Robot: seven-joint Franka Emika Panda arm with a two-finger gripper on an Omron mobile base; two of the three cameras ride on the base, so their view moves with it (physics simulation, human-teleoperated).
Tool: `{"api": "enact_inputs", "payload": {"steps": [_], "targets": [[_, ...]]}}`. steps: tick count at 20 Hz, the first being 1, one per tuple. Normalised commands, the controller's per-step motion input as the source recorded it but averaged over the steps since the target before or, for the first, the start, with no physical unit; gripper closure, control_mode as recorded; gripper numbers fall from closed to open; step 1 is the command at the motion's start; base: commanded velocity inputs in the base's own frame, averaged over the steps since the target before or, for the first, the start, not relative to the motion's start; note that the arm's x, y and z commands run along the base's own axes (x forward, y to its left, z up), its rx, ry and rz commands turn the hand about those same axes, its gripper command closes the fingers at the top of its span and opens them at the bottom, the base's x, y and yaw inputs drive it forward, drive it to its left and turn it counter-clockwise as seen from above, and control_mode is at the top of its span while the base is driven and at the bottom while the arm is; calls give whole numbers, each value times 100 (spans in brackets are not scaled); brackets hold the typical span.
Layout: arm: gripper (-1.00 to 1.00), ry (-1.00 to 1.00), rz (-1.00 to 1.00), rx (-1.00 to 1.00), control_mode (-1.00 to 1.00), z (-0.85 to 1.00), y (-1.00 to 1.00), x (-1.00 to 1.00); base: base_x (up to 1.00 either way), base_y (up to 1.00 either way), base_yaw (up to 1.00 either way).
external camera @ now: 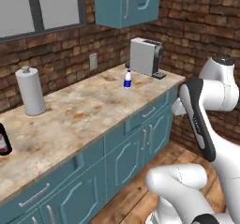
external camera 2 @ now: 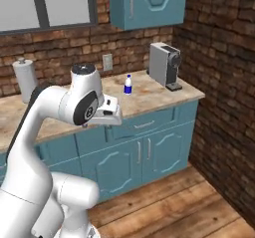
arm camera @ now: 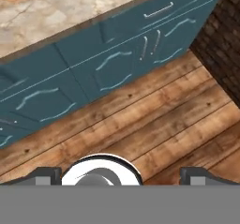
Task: Place the drinks on the dining counter in a tight cluster.
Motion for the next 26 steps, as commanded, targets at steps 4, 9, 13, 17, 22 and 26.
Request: {"api": "enact_inputs", "payload": {"steps": [4, 9, 13, 17, 22, 26], "targets": [[-100, 0, 0, 0, 100, 0, 0, 0, 34, -1, 64], [-100, 0, 0, 0, 100, 0, 0, 0, 1, 60, 33], [-100, 0, 0, 0, 100, 0, 0, 0, 10, 83, 13], [-100, 0, 0, 0, 100, 0, 0, 0, 14, 66, 12], [-100, 0, 0, 0, 100, 0, 0, 0, 36, 67, 22], [-100, 0, 0, 0, 100, 0, 0, 0, 51, 22, 45]]}}
